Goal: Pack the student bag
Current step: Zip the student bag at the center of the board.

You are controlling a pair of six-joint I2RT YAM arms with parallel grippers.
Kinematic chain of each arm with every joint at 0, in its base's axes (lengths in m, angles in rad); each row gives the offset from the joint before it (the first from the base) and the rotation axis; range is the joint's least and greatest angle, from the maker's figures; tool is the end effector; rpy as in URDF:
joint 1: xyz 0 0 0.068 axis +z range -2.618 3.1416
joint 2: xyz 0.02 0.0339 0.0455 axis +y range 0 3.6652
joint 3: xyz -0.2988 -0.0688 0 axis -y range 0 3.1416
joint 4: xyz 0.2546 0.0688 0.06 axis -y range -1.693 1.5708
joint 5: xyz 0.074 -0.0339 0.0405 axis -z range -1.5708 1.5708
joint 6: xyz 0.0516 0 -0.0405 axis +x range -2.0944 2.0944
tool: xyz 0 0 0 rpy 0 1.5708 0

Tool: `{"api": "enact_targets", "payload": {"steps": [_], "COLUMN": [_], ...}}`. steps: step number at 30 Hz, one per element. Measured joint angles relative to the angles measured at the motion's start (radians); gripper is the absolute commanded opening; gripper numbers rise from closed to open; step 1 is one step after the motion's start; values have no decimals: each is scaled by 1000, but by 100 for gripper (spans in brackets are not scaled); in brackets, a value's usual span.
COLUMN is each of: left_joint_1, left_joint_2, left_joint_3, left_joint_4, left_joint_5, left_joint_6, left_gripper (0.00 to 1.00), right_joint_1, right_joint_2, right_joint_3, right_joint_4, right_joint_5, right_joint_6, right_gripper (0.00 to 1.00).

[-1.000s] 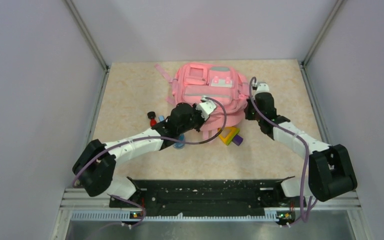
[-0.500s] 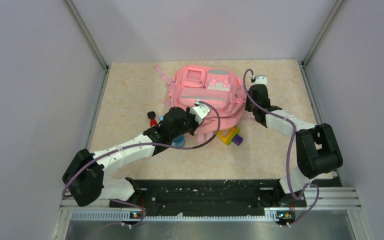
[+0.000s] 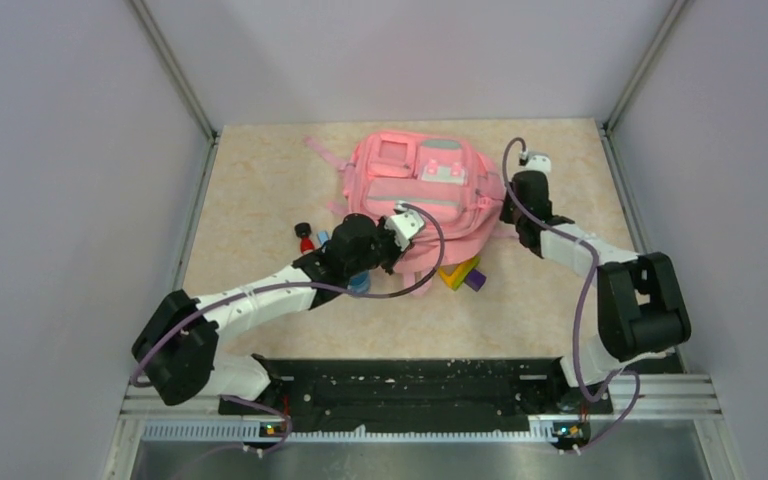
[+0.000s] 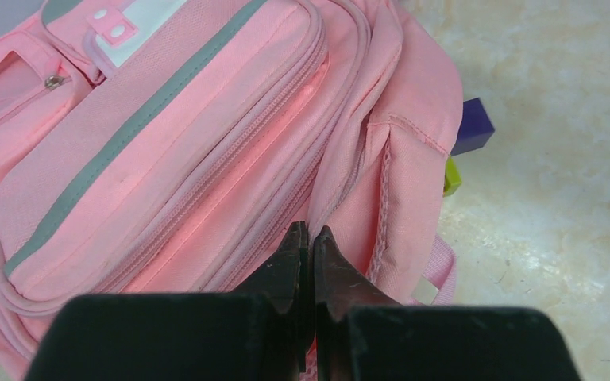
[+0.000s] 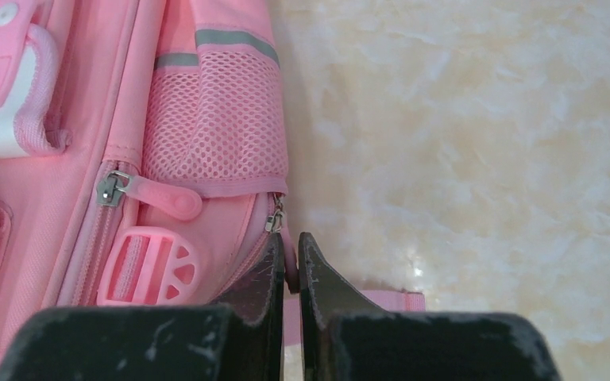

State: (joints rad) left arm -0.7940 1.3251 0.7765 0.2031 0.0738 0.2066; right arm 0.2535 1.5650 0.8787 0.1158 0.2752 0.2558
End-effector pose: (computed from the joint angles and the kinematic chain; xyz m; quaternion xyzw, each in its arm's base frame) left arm 0.2173 -0.2265 0.2793 0.4108 0.7072 -0.1952 0.5413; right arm 0.3494 0.0760 0.2306 0.0668 0.8691 0.0032 0.4900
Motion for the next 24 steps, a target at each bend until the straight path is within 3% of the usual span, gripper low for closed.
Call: {"api": "enact_targets", "payload": {"steps": [6, 7, 10, 12, 16, 24], "left_joint_1": [-3, -3, -3, 0, 8, 56], "left_joint_2": [100, 105, 106, 104, 103, 66], "left_joint_3": [65, 67, 66, 60, 45, -14], "left_joint_4": [21, 23, 21, 14, -19, -33], "left_joint_5": [106, 110, 97, 72, 24, -11], "left_joint_6": [-10, -14, -33, -50, -83, -145], "left_gripper": [0, 0, 0, 0, 0, 0], "right_joint_1": [-71, -76, -80, -96, -132, -133], "right_joint_2": [-134, -154, -199, -216, -243, -187], "right_joint_3": [-132, -147, -161, -161, -157, -55], "right_joint_4": [-13, -22, -57, -65, -78, -79], "right_joint_5": [43, 47, 43, 55, -3, -397], "right_joint_6": [37, 39, 43, 42, 17, -150], "right_gripper": [0, 6, 58, 72, 76, 76]}}
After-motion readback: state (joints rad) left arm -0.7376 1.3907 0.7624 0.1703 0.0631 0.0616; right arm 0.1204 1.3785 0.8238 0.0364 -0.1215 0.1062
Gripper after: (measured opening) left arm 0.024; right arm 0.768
